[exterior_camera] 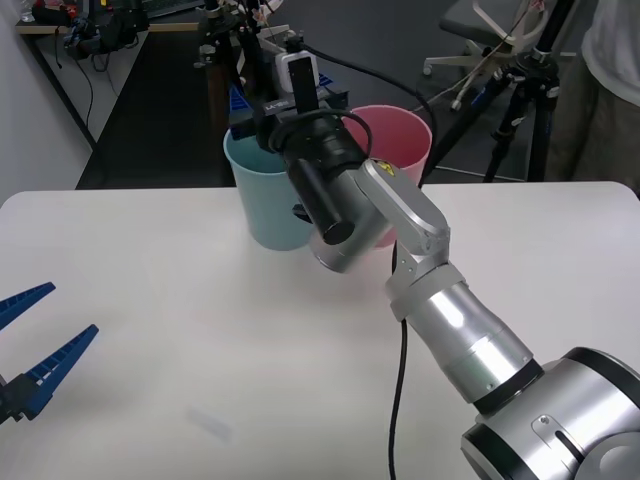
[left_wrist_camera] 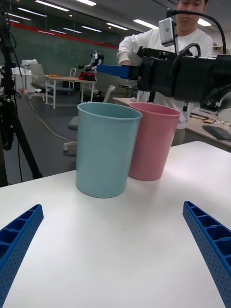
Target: Grasp the object on the table and drop it into the matching bin: aluminum can to the light blue bin, PET bottle to the pink bin.
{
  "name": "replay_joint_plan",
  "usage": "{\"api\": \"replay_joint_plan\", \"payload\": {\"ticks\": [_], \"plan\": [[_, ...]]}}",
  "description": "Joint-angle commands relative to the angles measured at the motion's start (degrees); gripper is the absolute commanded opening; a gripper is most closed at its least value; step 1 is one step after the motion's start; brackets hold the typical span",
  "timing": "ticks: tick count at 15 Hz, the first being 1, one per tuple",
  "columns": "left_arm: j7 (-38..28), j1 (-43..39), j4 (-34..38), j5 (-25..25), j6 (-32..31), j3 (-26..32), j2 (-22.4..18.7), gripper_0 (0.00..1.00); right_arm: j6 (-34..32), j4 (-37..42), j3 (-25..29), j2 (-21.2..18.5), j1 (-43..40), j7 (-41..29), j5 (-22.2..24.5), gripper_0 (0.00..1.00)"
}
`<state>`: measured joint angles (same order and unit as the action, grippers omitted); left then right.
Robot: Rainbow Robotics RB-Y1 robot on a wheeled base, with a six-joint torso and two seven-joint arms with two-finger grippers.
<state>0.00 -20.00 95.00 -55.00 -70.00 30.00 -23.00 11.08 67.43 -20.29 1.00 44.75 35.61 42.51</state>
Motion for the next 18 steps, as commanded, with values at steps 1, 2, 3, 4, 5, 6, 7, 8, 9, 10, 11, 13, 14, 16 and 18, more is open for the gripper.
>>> {"api": "replay_joint_plan", "payload": {"ticks": [1,2,3,4,5,6,7,8,9,10,11,13,14,16,18], "plan": [[0.00,0.00,0.00,0.00,0.00,0.00,0.00,1.00,-4.93,1.30,0.51,0.00,-2.12,0.52,-0.41,1.00],[0.00,0.00,0.00,0.00,0.00,0.00,0.00,1.00,-6.25,3.06,0.42,0.00,-3.53,0.87,-0.50,1.00],[0.00,0.00,0.00,0.00,0.00,0.00,0.00,1.00,-6.95,5.34,-0.37,0.00,-5.11,1.13,-0.85,1.00],[0.00,0.00,0.00,0.00,0.00,0.00,0.00,1.00,-7.04,7.36,-1.16,0.00,-6.51,1.22,-1.12,1.00],[0.00,0.00,0.00,0.00,0.00,0.00,0.00,1.00,-7.04,10.44,-2.48,-1.53,-8.71,1.40,-2.70,1.00],[0.00,0.00,0.00,0.00,0.00,0.00,0.00,1.00,-7.13,13.34,-4.06,-4.34,-10.29,1.75,-5.16,1.00],[0.00,0.00,0.00,0.00,0.00,0.00,0.00,1.00,-7.13,15.36,-5.38,-6.63,-11.26,2.01,-7.01,1.00],[0.00,0.00,0.00,0.00,0.00,0.00,0.00,1.00,-7.13,19.32,-6.96,-10.49,-13.11,2.36,-10.43,1.00],[0.00,0.00,0.00,0.00,0.00,0.00,0.00,1.00,-7.30,22.39,-8.10,-13.83,-14.42,2.80,-12.98,1.00],[0.00,0.00,0.00,0.00,0.00,0.00,0.00,1.00,-8.62,24.33,-8.45,-16.82,-15.57,3.07,-15.18,1.00],[0.00,0.00,0.00,0.00,0.00,0.00,0.00,1.00,-11.26,25.56,-8.54,-20.07,-16.62,3.24,-17.38,1.00],[0.00,0.00,0.00,0.00,0.00,0.00,0.00,1.00,-17.67,25.65,-8.54,-25.88,-18.03,2.45,-20.19,1.00],[0.00,0.00,0.00,0.00,0.00,0.00,0.00,1.00,-20.93,25.65,-8.45,-28.69,-18.82,1.57,-20.80,1.00],[0.00,0.00,0.00,0.00,0.00,0.00,0.00,1.00,-27.87,25.65,-8.28,-33.87,-21.10,-4.05,-20.45,1.00],[0.00,0.00,0.00,0.00,0.00,0.00,0.00,1.00,-33.49,25.65,-6.70,-37.30,-24.09,-7.04,-19.84,1.00]]}}
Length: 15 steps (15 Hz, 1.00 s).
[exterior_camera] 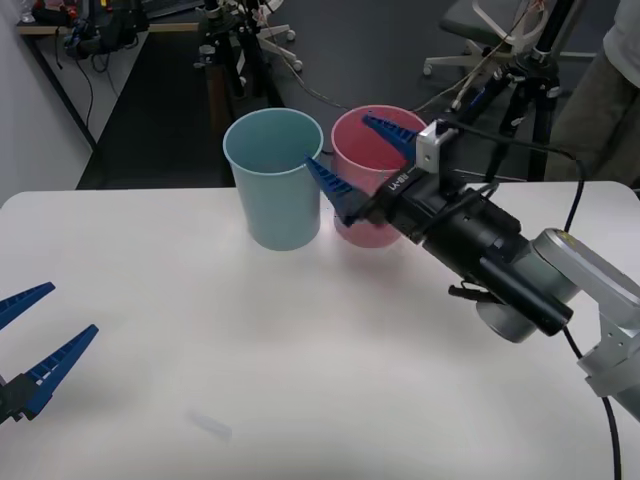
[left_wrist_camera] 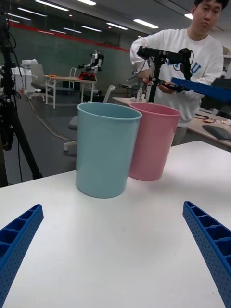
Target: Grasp the object on the table and drop it into the matching bin: aluminum can to the light blue bin, PET bottle to the pink bin.
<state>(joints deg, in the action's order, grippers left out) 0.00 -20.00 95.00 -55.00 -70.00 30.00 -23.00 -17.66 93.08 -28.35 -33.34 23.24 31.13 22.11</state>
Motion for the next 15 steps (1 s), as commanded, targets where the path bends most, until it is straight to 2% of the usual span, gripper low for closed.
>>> {"api": "replay_joint_plan", "payload": {"ticks": [1,5,7,11,15], "plan": [[0.00,0.00,0.00,0.00,0.00,0.00,0.00,1.00,-8.01,0.00,3.21,-4.98,-4.96,-3.01,1.09,1.00],[0.00,0.00,0.00,0.00,0.00,0.00,0.00,1.00,-17.41,0.00,9.89,-11.13,-14.10,-4.50,1.71,1.00],[0.00,0.00,0.00,0.00,0.00,0.00,0.00,1.00,-20.22,0.00,15.78,-12.98,-20.34,-5.47,3.47,1.00],[0.00,0.00,0.00,0.00,0.00,0.00,0.00,1.00,-29.10,0.00,30.99,-12.89,-29.74,-16.89,14.63,1.00],[0.00,0.00,0.00,0.00,0.00,0.00,0.00,1.00,-39.30,0.00,42.94,-11.83,-35.37,-28.06,21.75,1.00]]}}
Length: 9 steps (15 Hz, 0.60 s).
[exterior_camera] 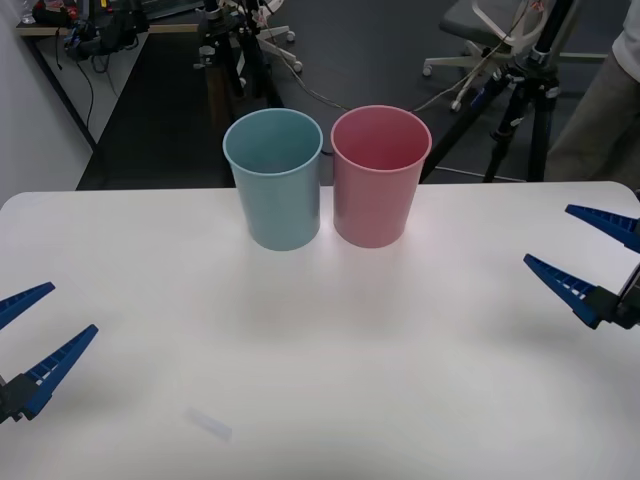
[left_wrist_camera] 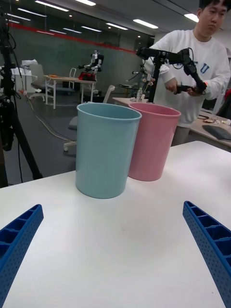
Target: Grasp the object on the table and drop it into the matching bin: aluminum can to the light blue bin, PET bottle to the pink bin.
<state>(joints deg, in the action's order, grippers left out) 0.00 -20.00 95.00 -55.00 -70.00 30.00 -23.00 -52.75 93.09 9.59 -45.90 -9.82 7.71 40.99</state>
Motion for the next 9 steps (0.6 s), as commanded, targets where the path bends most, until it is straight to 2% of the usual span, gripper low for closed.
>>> {"api": "replay_joint_plan", "payload": {"ticks": [1,5,7,9], "plan": [[0.00,0.00,0.00,0.00,0.00,0.00,0.00,1.00,-6.40,-0.01,7.81,1.60,-3.18,-7.09,4.80,1.00],[0.00,0.00,0.00,0.00,0.00,0.00,0.00,1.00,-15.98,-0.01,20.11,8.37,-2.66,-17.73,16.14,1.00],[0.00,0.00,0.00,0.00,0.00,0.00,0.00,1.00,-18.61,-0.01,23.01,10.48,-1.69,-20.01,19.22,1.00],[0.00,0.00,0.00,0.00,0.00,0.00,0.00,1.00,-18.70,-0.01,23.10,10.74,-1.60,-20.10,19.39,1.00]]}}
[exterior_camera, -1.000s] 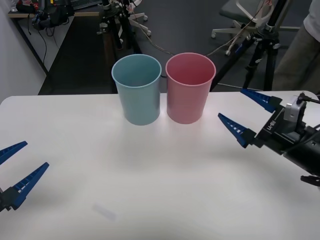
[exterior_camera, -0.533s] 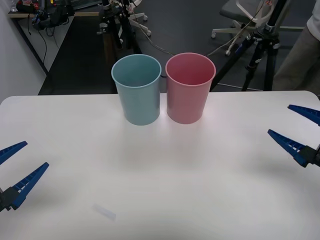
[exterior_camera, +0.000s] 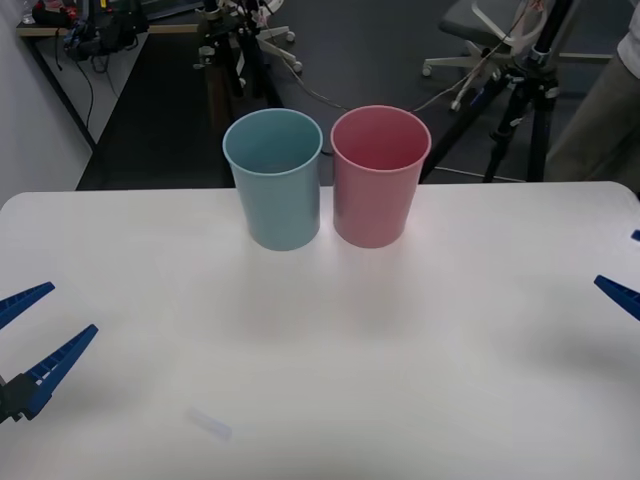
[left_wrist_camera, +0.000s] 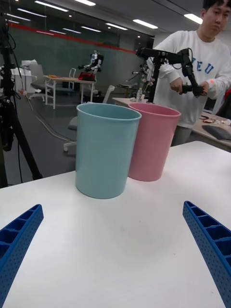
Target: Grasp the object on the table and drop it into the matching bin: aluminum can to the light blue bin, PET bottle to the pink bin.
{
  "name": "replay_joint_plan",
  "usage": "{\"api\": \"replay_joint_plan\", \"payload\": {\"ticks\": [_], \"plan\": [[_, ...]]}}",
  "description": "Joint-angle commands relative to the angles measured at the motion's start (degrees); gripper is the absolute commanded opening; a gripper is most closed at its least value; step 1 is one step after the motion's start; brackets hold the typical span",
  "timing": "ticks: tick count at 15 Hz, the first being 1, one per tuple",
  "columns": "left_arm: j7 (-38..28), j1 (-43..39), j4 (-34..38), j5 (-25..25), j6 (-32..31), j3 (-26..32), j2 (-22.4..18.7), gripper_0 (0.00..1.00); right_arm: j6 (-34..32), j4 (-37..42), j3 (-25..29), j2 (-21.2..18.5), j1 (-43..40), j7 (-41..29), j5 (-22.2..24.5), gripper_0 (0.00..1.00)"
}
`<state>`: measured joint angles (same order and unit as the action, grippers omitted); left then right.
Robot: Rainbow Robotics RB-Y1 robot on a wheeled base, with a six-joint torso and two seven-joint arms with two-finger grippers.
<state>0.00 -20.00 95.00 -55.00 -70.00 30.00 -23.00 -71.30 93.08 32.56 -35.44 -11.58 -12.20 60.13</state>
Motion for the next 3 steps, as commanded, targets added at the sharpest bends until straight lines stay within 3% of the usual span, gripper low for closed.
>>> {"api": "replay_joint_plan", "payload": {"ticks": [1,3], "plan": [[0.00,0.00,0.00,0.00,0.00,0.00,0.00,1.00,-0.15,-0.01,-0.04,0.28,0.16,-0.19,0.25,1.00],[0.00,0.00,0.00,0.00,0.00,0.00,0.00,1.00,-0.15,-0.01,-0.22,0.28,0.16,-0.11,0.25,1.00]]}}
